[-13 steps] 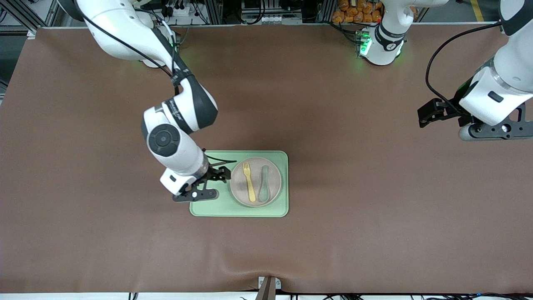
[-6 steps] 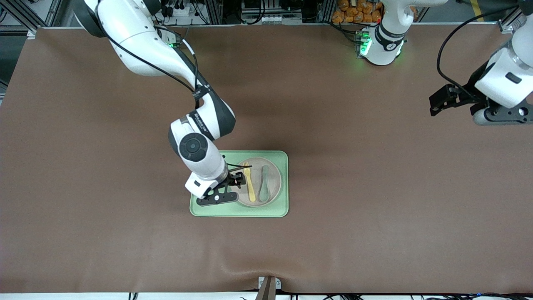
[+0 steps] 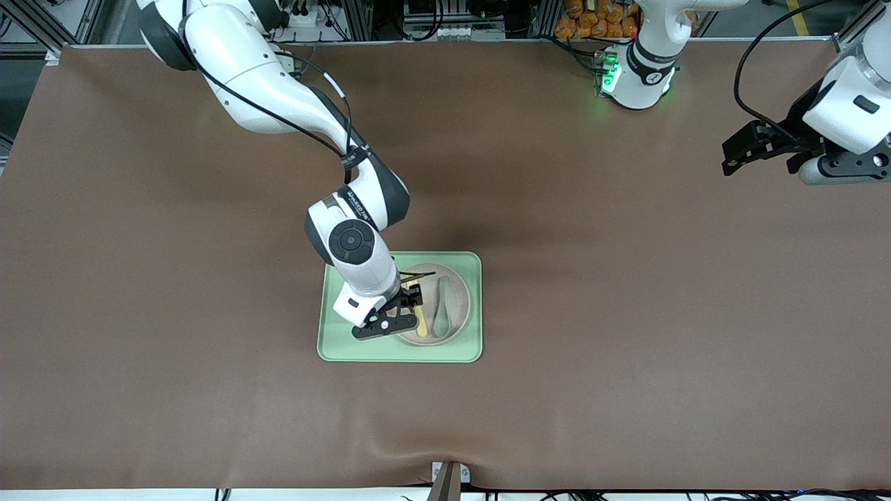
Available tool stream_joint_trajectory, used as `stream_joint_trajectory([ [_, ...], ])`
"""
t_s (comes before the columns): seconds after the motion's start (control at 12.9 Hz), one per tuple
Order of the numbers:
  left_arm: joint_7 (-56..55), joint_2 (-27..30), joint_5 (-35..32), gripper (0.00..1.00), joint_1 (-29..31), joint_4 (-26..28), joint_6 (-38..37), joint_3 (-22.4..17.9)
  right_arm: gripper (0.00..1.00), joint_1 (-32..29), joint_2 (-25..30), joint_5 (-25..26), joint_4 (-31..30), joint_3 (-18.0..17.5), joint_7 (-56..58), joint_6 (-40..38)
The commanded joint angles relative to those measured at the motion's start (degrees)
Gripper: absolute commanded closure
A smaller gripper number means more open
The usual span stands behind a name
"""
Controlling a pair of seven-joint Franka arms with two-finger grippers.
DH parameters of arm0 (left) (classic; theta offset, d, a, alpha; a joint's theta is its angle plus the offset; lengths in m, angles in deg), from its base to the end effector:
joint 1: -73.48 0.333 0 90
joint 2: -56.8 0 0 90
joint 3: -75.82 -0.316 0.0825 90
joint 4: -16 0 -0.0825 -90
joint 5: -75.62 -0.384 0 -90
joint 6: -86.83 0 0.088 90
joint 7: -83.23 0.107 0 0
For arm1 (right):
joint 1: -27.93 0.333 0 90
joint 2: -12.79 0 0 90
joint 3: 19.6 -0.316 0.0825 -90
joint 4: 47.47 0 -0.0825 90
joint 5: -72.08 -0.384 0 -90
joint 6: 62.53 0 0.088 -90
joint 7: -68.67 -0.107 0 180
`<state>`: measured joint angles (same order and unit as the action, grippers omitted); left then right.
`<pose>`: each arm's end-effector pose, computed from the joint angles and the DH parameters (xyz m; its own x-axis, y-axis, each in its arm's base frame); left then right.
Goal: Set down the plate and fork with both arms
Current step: 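Reach the right gripper over the plate and grasp the yellow fork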
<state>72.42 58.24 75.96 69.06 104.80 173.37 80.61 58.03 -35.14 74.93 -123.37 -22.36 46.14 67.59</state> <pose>0.5336 -0.0878 0.6428 0.9995 0.0276 -0.0149 0.0277 -0.9996 0.0011 0.6387 0.4007 0.2420 0.9766 0.1882 0.1043 0.1930 -0.9805 -0.0372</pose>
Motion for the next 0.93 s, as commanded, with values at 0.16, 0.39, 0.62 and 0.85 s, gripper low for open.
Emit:
stream_joint_trajectory([
  [0.16,1.05,2.87,0.89,0.0,1.52,3.4,1.52,0.31,0.31,3.47,-2.6,1.46,0.75,0.38,-5.68,1.18],
  [0.39,0.96,2.69,0.89,0.0,1.52,3.4,1.52,0.31,0.41,3.83,-3.13,1.54,0.75,0.38,-5.6,1.37],
  [0.62,0.96,2.43,0.89,0.0,1.34,3.22,1.52,0.31,0.45,3.83,-3.74,3.03,0.75,0.47,-5.68,1.63],
  [0.85,0.96,2.43,0.8,0.0,0.99,2.96,1.52,0.22,0.47,3.91,-4.1,3.04,0.75,0.47,-5.6,3.3],
])
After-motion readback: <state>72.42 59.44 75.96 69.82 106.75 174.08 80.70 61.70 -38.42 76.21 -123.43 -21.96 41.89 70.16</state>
